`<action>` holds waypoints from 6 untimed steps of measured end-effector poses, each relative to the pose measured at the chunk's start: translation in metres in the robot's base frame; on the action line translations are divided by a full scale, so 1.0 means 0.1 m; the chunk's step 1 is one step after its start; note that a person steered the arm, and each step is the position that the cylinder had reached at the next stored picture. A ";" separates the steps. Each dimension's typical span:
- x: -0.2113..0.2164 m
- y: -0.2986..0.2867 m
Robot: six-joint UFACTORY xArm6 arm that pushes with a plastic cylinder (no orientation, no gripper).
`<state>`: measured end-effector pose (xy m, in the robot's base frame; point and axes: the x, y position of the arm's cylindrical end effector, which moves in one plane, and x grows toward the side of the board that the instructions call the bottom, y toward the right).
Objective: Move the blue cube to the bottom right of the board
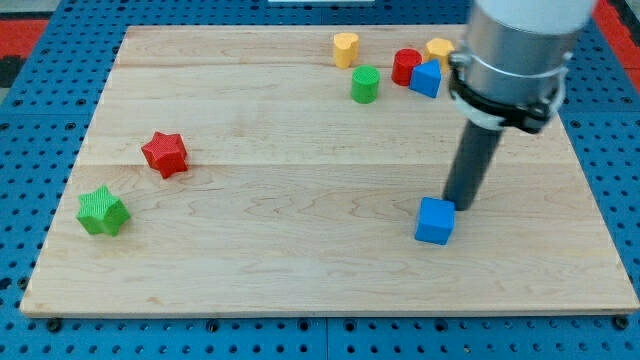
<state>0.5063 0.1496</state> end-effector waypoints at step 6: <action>-0.30 -0.20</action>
